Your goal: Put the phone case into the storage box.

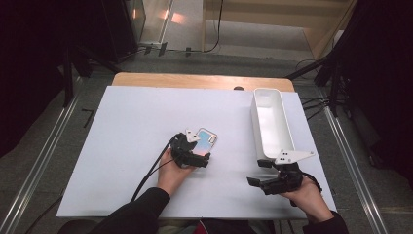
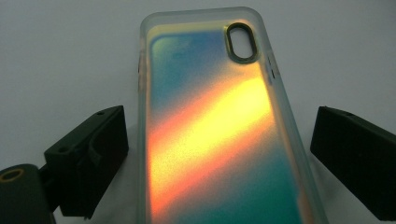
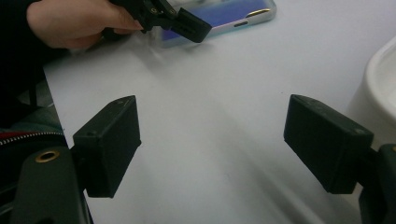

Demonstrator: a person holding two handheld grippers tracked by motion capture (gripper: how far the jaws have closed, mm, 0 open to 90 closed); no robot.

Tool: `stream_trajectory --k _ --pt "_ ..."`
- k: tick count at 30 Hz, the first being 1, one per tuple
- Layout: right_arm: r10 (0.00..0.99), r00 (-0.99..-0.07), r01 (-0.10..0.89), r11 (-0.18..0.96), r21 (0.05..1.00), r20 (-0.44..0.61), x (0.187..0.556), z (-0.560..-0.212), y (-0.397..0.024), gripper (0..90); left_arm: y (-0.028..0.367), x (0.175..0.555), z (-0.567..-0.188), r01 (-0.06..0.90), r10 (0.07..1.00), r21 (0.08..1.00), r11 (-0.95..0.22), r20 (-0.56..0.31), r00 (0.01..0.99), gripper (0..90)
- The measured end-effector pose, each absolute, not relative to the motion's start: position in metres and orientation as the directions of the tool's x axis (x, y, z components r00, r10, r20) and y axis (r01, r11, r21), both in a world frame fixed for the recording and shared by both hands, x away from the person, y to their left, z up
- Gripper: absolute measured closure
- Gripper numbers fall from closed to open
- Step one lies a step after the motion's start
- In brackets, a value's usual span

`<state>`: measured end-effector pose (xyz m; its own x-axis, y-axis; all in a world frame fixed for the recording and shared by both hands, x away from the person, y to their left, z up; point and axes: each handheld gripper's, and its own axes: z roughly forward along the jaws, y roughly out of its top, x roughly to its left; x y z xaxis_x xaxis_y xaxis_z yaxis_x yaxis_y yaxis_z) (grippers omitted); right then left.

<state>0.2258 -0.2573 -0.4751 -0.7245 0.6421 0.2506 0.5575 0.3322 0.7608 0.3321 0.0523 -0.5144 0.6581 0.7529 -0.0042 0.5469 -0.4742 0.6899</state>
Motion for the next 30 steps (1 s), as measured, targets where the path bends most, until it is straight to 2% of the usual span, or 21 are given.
stream_trajectory --k 6,12,30 --pt "0.644 -0.721 0.562 0.331 0.758 0.254 0.2256 -0.4753 -0.2565 17.3 0.0504 0.3305 -0.5149 0.540 0.760 0.688 -0.485 0.027 0.649 6.9" --pt "0.642 -0.725 0.560 0.338 0.756 0.250 0.2258 -0.4755 -0.2566 17.3 0.0518 0.3294 -0.5142 0.537 0.770 0.699 -0.472 0.029 0.638 15.1" --pt "0.640 -0.727 0.557 0.339 0.758 0.248 0.2259 -0.4758 -0.2563 17.3 0.0522 0.3287 -0.5138 0.541 0.774 0.703 -0.462 0.022 0.633 16.7"
